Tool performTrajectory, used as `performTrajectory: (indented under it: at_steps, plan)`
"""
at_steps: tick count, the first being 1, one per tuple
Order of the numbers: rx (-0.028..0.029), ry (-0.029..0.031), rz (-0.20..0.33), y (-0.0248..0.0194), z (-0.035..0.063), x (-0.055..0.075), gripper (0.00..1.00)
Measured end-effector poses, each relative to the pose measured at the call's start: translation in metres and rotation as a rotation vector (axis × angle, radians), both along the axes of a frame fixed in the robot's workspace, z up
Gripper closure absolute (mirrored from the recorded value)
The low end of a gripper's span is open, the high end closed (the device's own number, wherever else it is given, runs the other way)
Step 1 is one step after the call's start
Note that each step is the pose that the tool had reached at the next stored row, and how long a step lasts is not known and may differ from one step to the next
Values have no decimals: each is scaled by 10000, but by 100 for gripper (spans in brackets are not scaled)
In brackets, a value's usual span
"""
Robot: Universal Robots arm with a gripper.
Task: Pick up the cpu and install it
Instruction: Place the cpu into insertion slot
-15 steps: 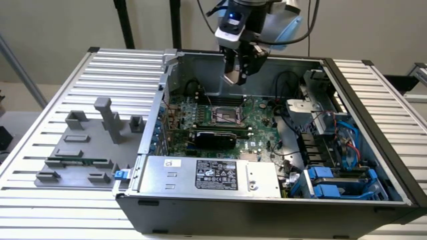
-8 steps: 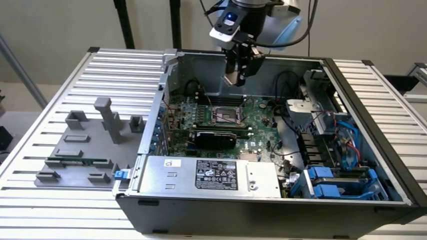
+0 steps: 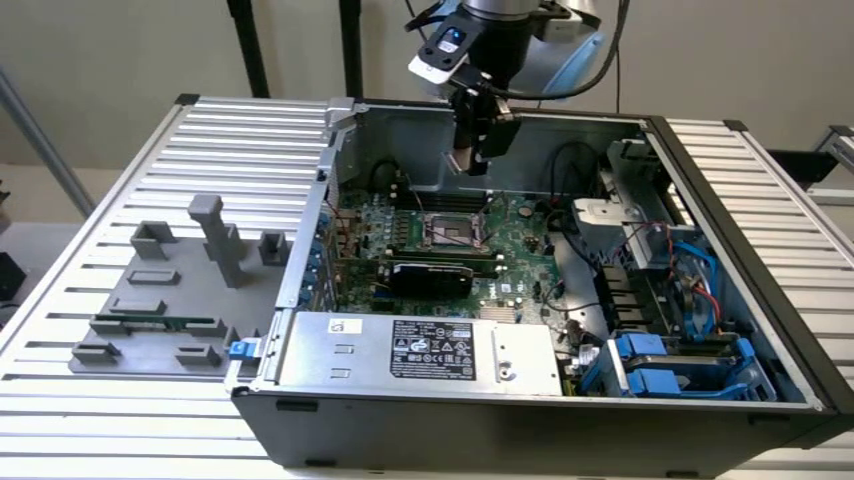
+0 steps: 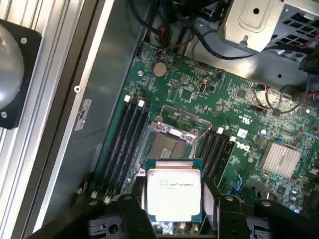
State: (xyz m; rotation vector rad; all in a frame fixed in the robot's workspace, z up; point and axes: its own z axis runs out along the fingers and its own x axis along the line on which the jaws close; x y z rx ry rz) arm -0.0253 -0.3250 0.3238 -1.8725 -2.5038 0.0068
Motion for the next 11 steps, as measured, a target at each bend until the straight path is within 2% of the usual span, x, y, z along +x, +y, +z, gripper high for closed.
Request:
performTrajectory:
  at_steps: [11]
  plan:
    - [1,0,-1995,0,-76,0,45]
